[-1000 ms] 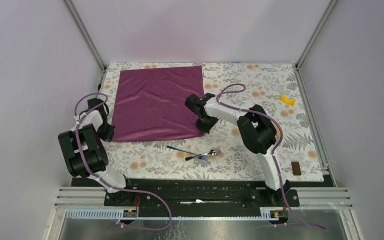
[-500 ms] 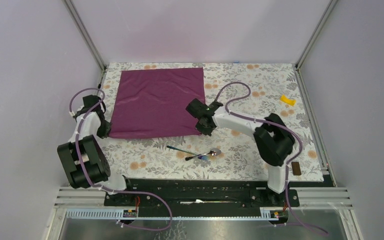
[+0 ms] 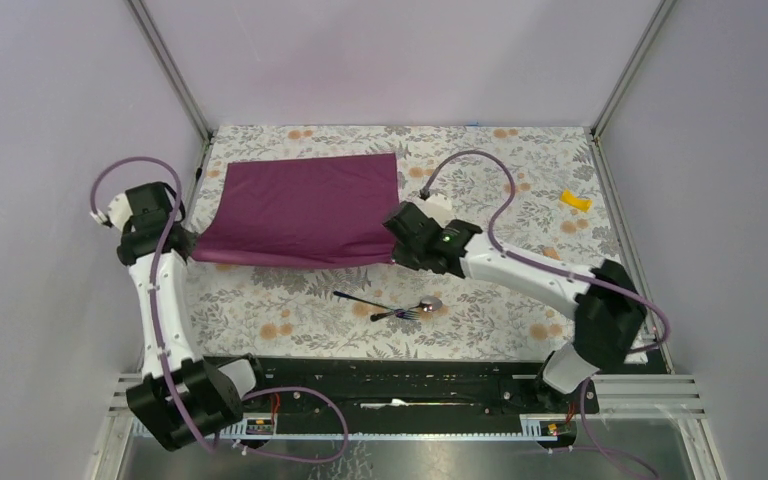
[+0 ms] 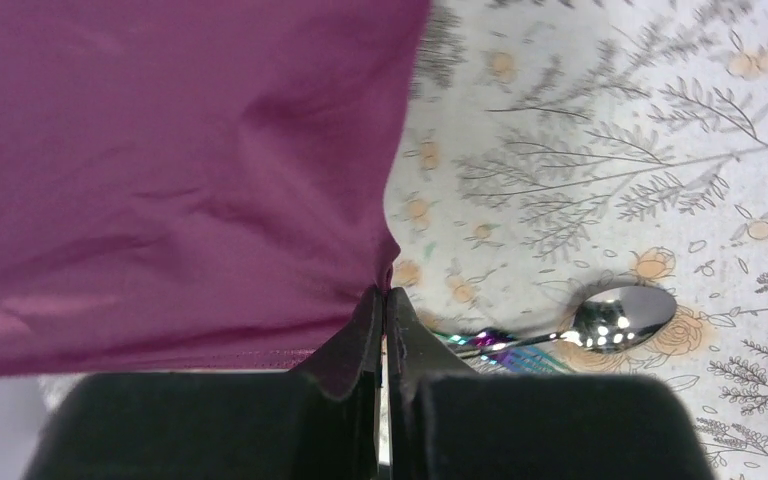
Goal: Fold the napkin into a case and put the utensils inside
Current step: Pick up the flattened napkin from the center of the board, then fold and flatten the napkin at the center of the board.
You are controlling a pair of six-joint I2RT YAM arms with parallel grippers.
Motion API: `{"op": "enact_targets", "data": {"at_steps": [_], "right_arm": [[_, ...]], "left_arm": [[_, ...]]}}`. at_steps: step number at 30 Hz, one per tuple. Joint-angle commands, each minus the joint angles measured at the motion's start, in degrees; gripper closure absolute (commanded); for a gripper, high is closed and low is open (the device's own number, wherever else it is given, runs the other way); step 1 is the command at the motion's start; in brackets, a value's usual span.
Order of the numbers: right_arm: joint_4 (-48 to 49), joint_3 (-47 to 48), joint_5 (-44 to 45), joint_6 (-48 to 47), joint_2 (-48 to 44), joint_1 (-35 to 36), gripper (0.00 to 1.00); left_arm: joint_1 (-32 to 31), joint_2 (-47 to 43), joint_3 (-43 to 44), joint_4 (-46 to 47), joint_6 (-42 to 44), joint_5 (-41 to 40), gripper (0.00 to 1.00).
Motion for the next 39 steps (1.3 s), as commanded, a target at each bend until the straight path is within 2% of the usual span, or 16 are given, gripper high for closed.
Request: {"op": "enact_targets", "data": {"at_steps": [1, 6, 9, 14, 17, 21, 25, 29, 33, 39], "right_arm": [[9.9, -0.1, 4.0, -13.6, -12.4, 3.5, 1.0], [14.0, 3.0, 6.2, -22.1, -21.9, 7.6, 1.0], [14.3, 5.7, 6.0, -24.1, -24.3, 8.3, 1.0], [14.3, 12.1, 9.9, -28.3, -23.6, 7.5, 1.0], [12.3, 17.3, 9.2, -29.5, -20.2, 2.0, 1.0], [11.0, 23.2, 4.0, -28.8, -13.8, -7.0, 1.0], [12.0, 28.8, 1.8, -29.2, -5.0, -12.7, 1.0], [14.0, 35.7, -2.2, -29.2, 6.0, -18.4, 1.0], [14.9, 46.5, -6.1, -31.2, 19.1, -21.8, 1.0], [15.0, 60.3, -8.3, -32.5, 33.7, -24.3, 1.0]], "left_arm": [[0.4, -7.2, 11.1, -1.5, 2.7, -2.9, 1.0], [0.4, -12.2, 22.6, -2.9, 2.0, -0.6, 1.0], [0.4, -13.9, 29.9, -0.2, 2.4, 1.2, 1.0], [0.4, -11.9, 35.0, 7.7, 3.0, 2.4, 1.0], [0.4, -8.5, 35.1, 13.9, 1.5, 4.6, 1.0], [0.4, -2.0, 32.0, 25.2, -1.6, 12.2, 1.0], [-0.6, 7.4, 31.3, 31.2, -4.1, 18.2, 1.0], [-3.0, 14.5, 26.7, 41.5, -3.9, 18.9, 1.0], [-4.3, 23.2, 23.9, 51.3, -3.6, 20.5, 1.0], [-6.1, 32.6, 25.2, 58.9, -1.7, 21.6, 1.0]]}}
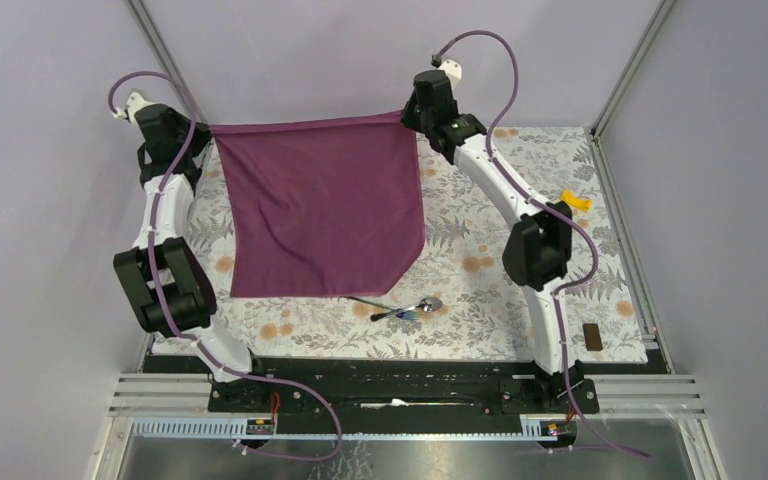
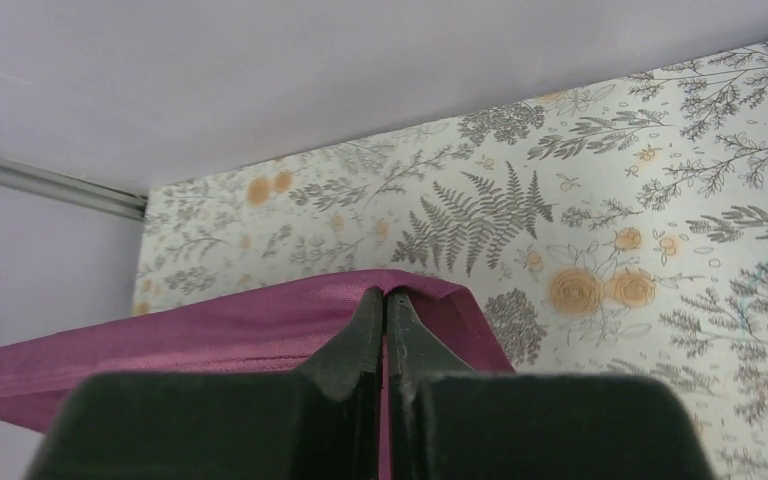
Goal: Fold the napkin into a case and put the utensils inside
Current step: Fold and flatten the napkin at the center of the board.
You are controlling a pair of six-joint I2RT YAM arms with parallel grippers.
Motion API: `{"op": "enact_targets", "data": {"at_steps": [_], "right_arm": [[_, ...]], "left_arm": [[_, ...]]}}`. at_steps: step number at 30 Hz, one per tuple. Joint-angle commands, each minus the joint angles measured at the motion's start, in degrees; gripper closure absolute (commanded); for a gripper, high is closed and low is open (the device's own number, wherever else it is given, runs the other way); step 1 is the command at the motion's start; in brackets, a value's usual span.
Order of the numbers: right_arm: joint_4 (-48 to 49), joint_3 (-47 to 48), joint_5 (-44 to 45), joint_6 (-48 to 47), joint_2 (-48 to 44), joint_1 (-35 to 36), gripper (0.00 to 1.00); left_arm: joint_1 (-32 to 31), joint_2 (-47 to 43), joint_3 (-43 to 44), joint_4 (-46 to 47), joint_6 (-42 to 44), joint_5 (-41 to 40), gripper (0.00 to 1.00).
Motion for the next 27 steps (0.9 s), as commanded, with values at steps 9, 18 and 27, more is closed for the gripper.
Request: {"op": "enact_targets", "data": {"at_steps": [9, 18, 27], "right_arm": [[8.0, 11.5, -6.7, -2.8, 13.2, -3.4, 1.0], [11.4, 2.1, -14.0, -2.7, 11.1, -3.4, 1.0], [18.6, -16.1, -24.5, -1.2, 4.9, -3.2, 1.0]], "left_arm": [[-1.0, 8.4, 2.4, 17.8, 3.0, 0.2, 1.0], [-1.0, 11.2, 0.8, 9.4, 1.9, -2.5, 1.0], [1.5, 11.9, -4.4, -0.8, 3.1, -2.3, 1.0]]}}
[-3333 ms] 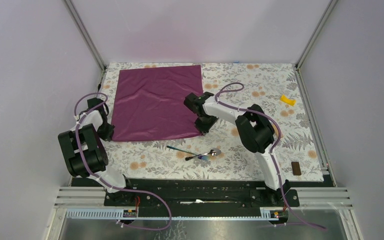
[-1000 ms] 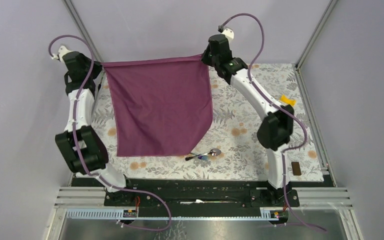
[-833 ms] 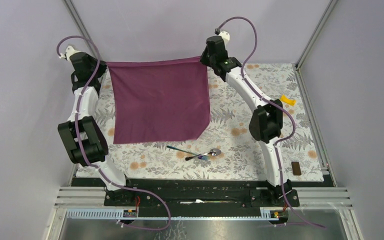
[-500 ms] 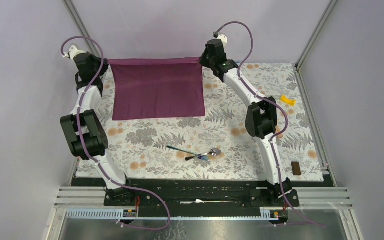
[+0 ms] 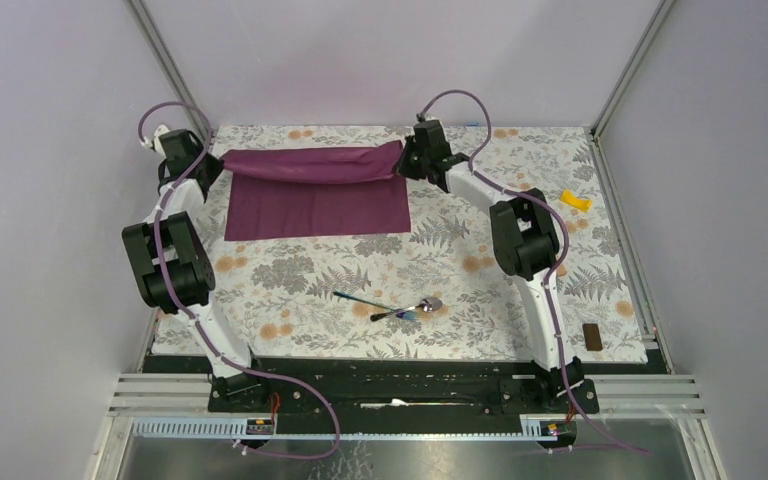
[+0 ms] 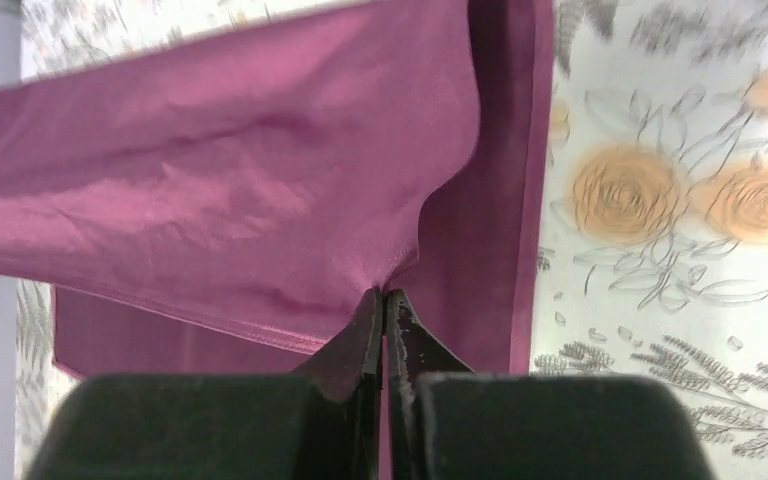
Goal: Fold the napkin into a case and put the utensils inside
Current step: Fold and flatten the napkin at the center of the board.
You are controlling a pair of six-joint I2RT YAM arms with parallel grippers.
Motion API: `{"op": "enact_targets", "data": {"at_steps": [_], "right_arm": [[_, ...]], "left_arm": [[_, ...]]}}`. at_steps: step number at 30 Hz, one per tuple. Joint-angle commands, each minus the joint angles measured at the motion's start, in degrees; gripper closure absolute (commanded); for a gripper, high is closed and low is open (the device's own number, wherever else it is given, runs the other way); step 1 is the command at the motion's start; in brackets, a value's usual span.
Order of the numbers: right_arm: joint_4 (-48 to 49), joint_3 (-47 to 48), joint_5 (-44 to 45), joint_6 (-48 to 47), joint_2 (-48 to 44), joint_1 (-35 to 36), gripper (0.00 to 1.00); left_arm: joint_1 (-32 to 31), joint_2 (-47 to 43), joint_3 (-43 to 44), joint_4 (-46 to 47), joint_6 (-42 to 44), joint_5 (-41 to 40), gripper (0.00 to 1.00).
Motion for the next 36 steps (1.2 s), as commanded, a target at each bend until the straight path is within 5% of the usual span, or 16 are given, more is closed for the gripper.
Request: {"op": "enact_targets", "data": {"at_steps": [1, 17, 36], "right_arm": [[5.3, -4.3, -6.8, 0.2, -6.6, 0.0, 1.0], [13.3, -23.7, -10.8, 1.3, -12.5, 2.0, 1.0], [16.8, -33.8, -8.9, 0.1, -16.7, 3.1, 1.0]], "left_arm": [[2.3, 0.1, -1.9, -5.1, 0.7, 0.1, 1.0], [3.3, 3.0, -6.2, -23.4, -0.9, 0.3, 1.0], [4.8, 3.5, -5.7, -26.9, 2.2, -4.5, 1.0]]}}
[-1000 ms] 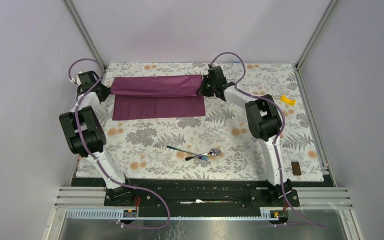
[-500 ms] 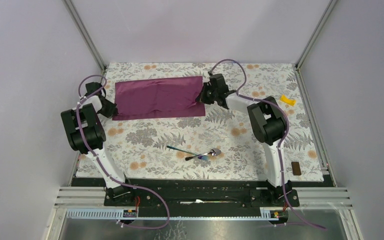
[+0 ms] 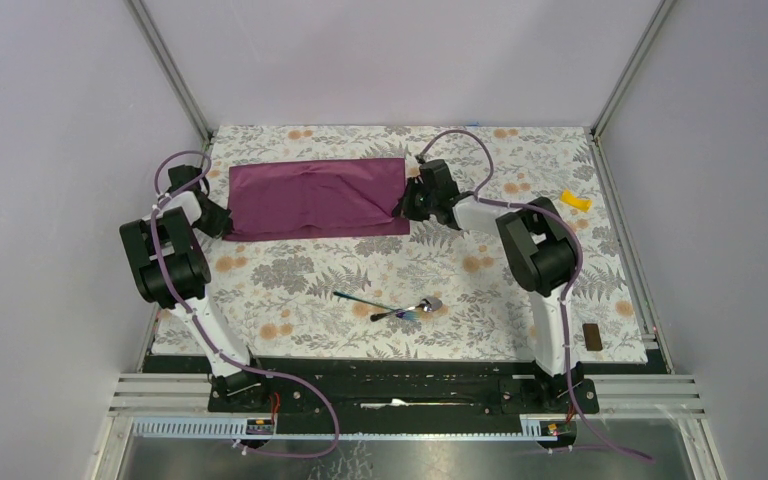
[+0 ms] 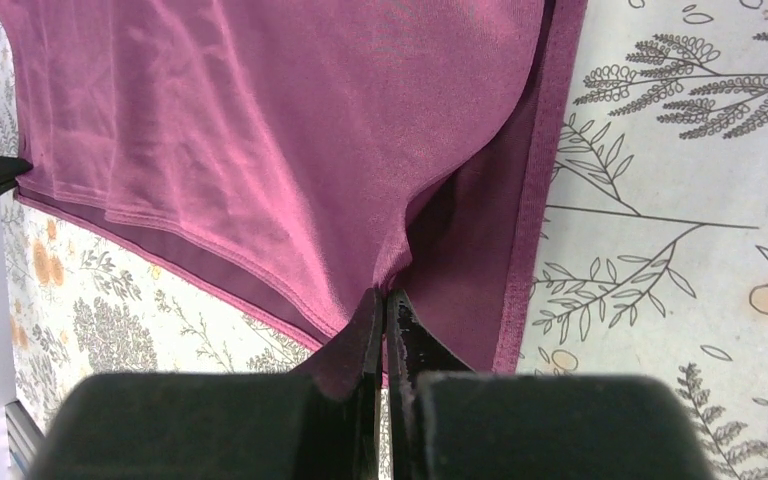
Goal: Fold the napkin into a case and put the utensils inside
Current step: Fold and flatten the napkin at the center of the board.
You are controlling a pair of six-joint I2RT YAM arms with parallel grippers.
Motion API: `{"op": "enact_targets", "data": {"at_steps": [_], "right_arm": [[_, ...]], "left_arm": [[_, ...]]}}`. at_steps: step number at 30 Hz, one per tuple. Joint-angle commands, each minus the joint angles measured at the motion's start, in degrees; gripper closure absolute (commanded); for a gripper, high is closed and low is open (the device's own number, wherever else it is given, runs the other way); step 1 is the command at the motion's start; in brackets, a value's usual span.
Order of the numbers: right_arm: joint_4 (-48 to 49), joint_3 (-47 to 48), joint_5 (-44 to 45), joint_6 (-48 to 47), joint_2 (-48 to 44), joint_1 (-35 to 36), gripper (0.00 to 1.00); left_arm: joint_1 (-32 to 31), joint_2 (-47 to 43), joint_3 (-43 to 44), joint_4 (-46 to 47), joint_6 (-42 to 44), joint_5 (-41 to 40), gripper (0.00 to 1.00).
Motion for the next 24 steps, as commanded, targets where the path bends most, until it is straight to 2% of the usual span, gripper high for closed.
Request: {"op": "enact_targets", "data": {"at_steps": [1, 8, 13, 24], "right_arm": [[3.1, -1.7, 0.4, -0.9, -4.8, 0.2, 1.0], [3.6, -3.4, 0.2, -1.0, -5.2, -0.2, 1.0], [3.0, -2.8, 0.2, -1.2, -6.7, -0.5, 1.0], [3.9, -4.1, -1.7, -0.6, -7.2, 0.0, 1.0]], "left_arm": [[0.7, -0.2, 0.9, -2.0, 1.9, -4.3, 1.0], [1.2, -1.3, 1.9, -2.2, 3.0, -3.1, 1.0], [1.1, -3.7, 3.1, -2.3, 3.0, 2.4, 1.0], [2.1, -2.5, 3.5, -4.6, 4.9, 1.1, 1.0]]}}
